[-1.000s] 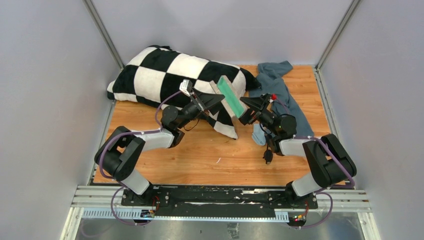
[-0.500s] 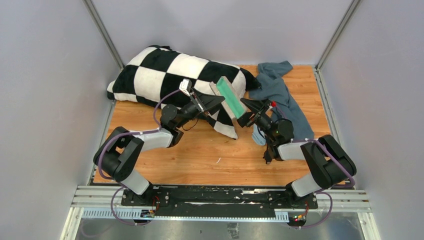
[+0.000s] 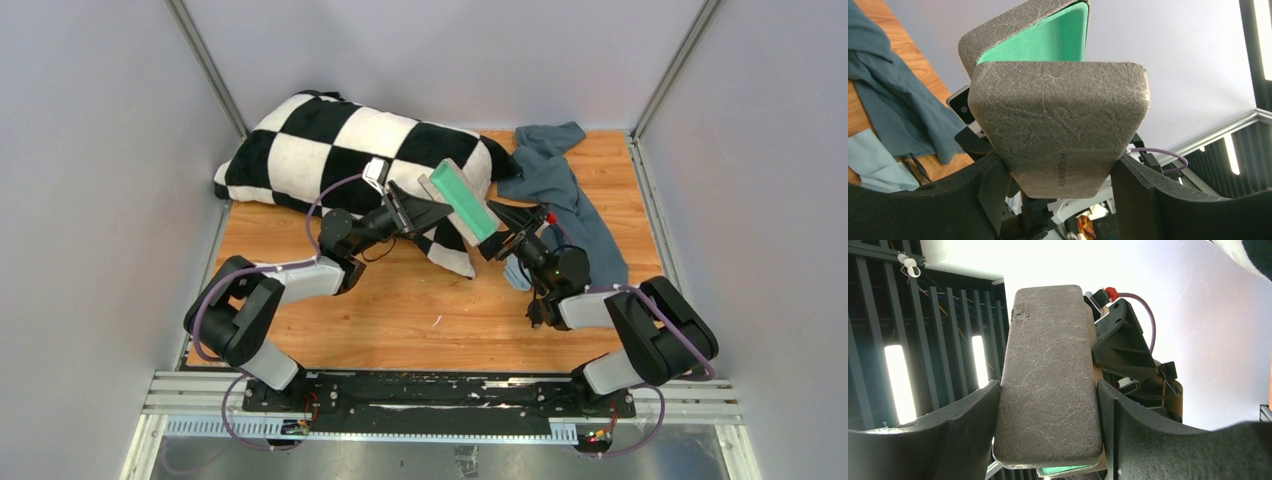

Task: Organize the sunglasses
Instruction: Open the sunglasses case.

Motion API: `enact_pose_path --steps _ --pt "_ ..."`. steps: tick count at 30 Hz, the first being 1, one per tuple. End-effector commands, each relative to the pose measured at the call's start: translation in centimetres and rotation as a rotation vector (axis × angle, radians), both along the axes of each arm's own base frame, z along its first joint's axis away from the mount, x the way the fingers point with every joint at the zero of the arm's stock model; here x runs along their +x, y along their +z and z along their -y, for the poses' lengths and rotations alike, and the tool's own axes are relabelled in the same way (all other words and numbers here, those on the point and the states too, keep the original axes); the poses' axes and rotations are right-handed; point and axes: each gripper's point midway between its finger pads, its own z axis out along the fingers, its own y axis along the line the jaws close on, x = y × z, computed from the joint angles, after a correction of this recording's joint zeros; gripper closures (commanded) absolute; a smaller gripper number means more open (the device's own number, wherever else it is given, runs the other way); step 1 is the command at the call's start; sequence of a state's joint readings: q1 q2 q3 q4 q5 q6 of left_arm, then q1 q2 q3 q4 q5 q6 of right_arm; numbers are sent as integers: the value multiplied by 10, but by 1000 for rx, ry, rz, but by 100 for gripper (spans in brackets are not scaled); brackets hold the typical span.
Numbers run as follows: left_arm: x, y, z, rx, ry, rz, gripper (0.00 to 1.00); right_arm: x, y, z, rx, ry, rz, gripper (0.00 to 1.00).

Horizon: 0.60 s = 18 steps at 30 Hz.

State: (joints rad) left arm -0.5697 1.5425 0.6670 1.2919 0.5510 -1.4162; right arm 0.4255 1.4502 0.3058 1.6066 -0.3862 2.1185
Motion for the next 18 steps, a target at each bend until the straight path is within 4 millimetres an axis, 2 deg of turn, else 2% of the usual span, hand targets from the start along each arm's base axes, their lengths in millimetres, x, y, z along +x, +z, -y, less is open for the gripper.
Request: enact_pose_path --steps 1,14,18 --pt "-70 96 -23 -180 -100 426 100 7 -19 10 181 51 -290 100" --pt "-100 97 -25 -122 -193 573 100 14 -12 8 209 64 -296 100" --pt "-103 96 -26 -117 -198 580 100 14 -12 7 203 65 -291 92"
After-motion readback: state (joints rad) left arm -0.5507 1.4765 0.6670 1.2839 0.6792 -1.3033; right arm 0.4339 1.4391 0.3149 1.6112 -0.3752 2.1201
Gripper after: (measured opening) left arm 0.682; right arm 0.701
